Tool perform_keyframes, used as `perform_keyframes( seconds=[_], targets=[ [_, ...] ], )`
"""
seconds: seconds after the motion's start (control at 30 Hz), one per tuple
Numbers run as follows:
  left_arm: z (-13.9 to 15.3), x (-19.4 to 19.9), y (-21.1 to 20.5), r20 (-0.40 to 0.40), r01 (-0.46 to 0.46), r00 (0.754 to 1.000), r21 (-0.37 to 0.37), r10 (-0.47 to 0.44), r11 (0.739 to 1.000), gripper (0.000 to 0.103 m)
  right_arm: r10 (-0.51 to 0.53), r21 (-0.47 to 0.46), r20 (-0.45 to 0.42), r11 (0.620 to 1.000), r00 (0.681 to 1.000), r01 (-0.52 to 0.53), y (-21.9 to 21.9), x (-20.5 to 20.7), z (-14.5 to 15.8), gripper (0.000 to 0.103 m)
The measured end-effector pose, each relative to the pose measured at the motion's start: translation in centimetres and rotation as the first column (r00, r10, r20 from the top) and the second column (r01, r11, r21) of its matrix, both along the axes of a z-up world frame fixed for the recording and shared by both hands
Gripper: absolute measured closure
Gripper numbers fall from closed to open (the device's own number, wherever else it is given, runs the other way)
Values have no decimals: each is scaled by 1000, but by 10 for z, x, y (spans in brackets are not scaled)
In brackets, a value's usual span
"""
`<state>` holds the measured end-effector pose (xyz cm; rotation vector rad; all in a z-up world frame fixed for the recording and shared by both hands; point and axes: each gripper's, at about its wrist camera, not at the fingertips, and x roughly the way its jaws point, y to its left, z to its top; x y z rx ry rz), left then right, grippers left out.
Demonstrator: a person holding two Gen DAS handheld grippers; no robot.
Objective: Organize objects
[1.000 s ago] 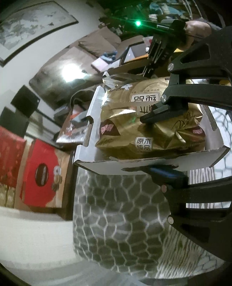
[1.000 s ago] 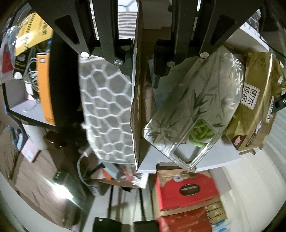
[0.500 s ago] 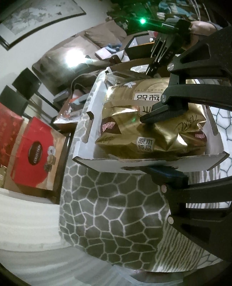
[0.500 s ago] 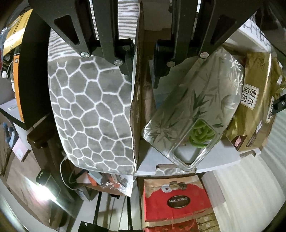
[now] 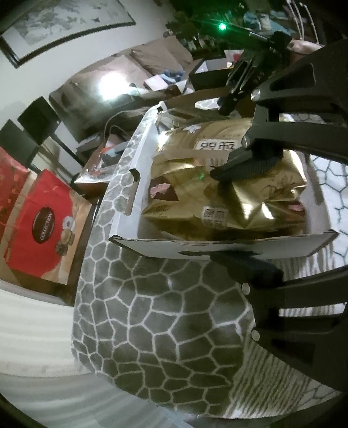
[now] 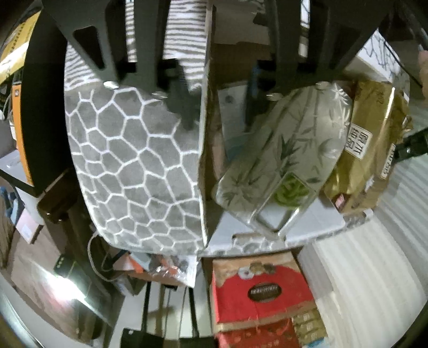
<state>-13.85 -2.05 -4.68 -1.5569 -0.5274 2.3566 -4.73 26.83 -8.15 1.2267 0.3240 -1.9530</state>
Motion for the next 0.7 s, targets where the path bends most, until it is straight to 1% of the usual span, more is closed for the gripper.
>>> perform_keyframes(
  seconds=[0.03,0.07,0.1,0.17,0.2,0.23,0.37,0.57,0.6,0.63,0.7],
  targets=[
    [5,3,-3,-12,-3,1000,-9,3,1000,41,-7,1,-21,1000,1000,7,2,1,3,61],
    [10,6,-3,-26,-9,1000,-25,8,1000,37,-12,0,-36,1000,999,12,4,3,6,59],
    [17,10,-4,-48,-17,999,-51,15,999,34,-21,-4,-53,1000,998,21,7,4,10,55],
    [29,18,-3,-91,-24,996,-130,13,991,28,-38,-27,-73,999,997,36,14,7,18,51],
    [34,23,-1,-109,-23,994,-153,6,988,19,-47,-38,-83,998,995,44,18,9,22,50],
    [39,30,0,-135,-25,991,-168,2,985,19,-55,-46,-93,998,994,51,22,11,25,50],
    [52,49,5,-182,-23,983,-192,-12,981,19,-68,-77,-121,995,990,59,36,24,39,49],
    [67,78,13,-263,-26,964,-239,-39,971,19,-54,-120,-151,992,987,36,46,53,53,44],
    [69,81,13,-271,-32,962,-245,-37,969,16,-53,-124,-152,992,987,34,47,57,53,44],
    [71,85,14,-283,-41,959,-251,-33,967,9,-52,-129,-154,991,987,32,48,62,54,44],
    [75,93,14,-310,-55,950,-257,-28,965,5,-51,-138,-158,990,986,30,49,70,56,44]
  ],
)
